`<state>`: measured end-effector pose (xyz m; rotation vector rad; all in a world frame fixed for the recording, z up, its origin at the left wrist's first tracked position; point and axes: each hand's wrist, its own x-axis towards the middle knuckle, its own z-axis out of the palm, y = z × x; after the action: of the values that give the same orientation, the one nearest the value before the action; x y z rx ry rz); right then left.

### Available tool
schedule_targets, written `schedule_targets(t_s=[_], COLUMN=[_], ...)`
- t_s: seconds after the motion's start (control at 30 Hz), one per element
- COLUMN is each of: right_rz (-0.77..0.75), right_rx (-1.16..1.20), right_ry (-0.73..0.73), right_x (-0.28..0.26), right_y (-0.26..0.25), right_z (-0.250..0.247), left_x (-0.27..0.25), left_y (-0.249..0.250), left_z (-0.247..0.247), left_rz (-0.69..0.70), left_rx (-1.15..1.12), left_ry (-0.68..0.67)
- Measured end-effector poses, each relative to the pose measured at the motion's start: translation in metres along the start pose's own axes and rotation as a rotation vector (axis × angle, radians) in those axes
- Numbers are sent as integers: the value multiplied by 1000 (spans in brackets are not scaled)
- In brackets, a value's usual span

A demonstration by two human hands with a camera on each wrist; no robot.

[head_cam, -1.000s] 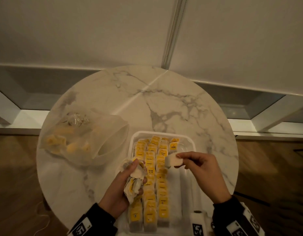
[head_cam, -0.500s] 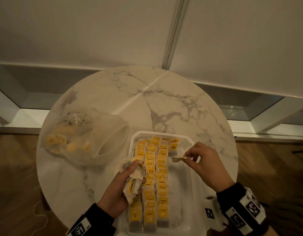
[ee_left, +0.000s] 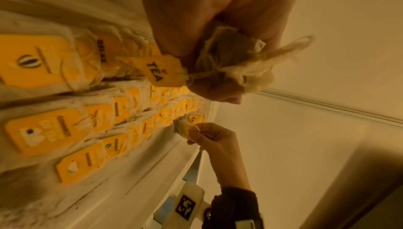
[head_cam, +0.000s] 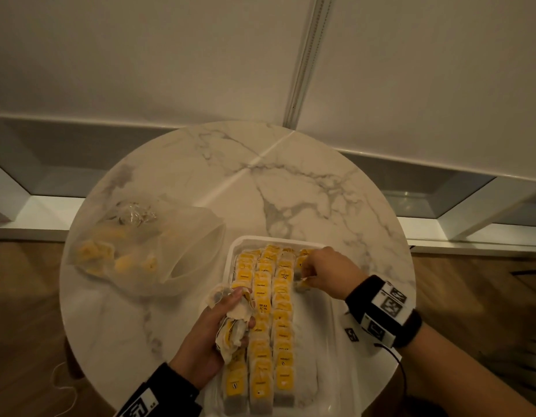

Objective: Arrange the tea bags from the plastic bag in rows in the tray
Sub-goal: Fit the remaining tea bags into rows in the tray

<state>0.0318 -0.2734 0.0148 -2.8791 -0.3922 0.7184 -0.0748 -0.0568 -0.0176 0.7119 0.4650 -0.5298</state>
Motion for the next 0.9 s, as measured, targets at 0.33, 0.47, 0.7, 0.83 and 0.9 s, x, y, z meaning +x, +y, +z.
schedule_targets(t_s=[0.33, 0.47, 0.7, 0.83, 0.9], right_rz=[30, 23, 24, 42, 48], right_rx=[-40, -144, -494, -505, -497], right_ry=[-41, -18, 48, 72, 69], right_x=[35, 38, 38, 39, 37], right_y=[2, 0, -8, -9, -10], right_z=[-3, -1, 2, -3, -6], left_x=[5, 7, 8, 7, 7], left_y=[1, 2, 1, 2, 2], left_z=[-3, -3, -6, -3, -3], left_rz=[11, 10, -8, -9, -12], left_rx=[-26, -31, -36, -36, -43], left_ry=[-40, -39, -50, -58, -60])
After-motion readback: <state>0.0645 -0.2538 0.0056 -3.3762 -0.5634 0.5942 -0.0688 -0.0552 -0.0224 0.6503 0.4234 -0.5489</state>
